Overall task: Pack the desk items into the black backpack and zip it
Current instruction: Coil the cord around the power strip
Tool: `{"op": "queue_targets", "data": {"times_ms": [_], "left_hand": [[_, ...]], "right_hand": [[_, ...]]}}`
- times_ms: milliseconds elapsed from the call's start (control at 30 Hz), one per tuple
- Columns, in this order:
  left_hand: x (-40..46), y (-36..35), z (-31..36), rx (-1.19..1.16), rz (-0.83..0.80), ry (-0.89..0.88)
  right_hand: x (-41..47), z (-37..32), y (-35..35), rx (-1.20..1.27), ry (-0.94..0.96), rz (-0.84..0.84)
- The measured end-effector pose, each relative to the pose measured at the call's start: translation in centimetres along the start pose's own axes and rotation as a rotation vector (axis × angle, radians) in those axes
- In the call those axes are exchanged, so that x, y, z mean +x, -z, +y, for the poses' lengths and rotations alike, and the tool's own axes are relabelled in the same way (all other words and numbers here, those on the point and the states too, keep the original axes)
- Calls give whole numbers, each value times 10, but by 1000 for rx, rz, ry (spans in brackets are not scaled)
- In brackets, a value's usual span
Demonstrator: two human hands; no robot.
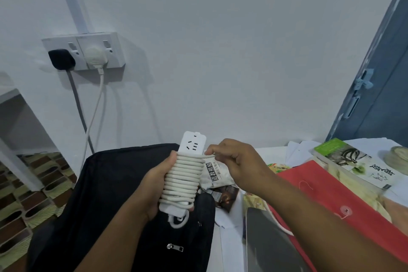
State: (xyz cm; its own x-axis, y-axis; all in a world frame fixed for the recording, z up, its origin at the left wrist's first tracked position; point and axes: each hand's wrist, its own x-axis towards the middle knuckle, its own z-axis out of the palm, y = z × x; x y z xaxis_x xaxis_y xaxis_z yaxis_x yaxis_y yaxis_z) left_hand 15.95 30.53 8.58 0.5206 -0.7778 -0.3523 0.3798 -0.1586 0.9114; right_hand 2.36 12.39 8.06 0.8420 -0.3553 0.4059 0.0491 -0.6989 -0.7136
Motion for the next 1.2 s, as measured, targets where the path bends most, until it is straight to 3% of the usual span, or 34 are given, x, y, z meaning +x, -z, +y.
{"op": "queue_targets", "data": {"times_ms": [133, 300, 433, 533, 600, 700, 767, 933, 1100, 1200], "left_hand": [[-1, -9, 0, -34, -20, 31], [-9, -4, 5, 88, -75, -99], [-12, 6, 15, 141, -203, -156], [-11, 8, 21, 320, -352, -220], [-11, 4, 27, 508, -448, -218], [-12, -11, 38, 1002, -550, -124], [-10, -20, 40, 1200, -516, -89], [-7, -22, 42, 1262, -422, -102], [0, -21, 35, 1205, -393, -125], [3, -18, 26, 1084, -262, -182]], "right_hand": [[1, -1, -4, 225, -135, 12], [5, -3, 6, 417, -250, -167], [5, 1, 17, 321, -324, -488], [12, 1, 17, 174, -373, -622], [21, -11, 22, -8, -338, -668], [38, -31, 35, -263, -274, -713], [46, -43, 39, -326, -261, -699], [52, -59, 44, -405, -204, -602], [48, -76, 43, -400, -146, -602], [41, -86, 40, -441, -94, -575]]}}
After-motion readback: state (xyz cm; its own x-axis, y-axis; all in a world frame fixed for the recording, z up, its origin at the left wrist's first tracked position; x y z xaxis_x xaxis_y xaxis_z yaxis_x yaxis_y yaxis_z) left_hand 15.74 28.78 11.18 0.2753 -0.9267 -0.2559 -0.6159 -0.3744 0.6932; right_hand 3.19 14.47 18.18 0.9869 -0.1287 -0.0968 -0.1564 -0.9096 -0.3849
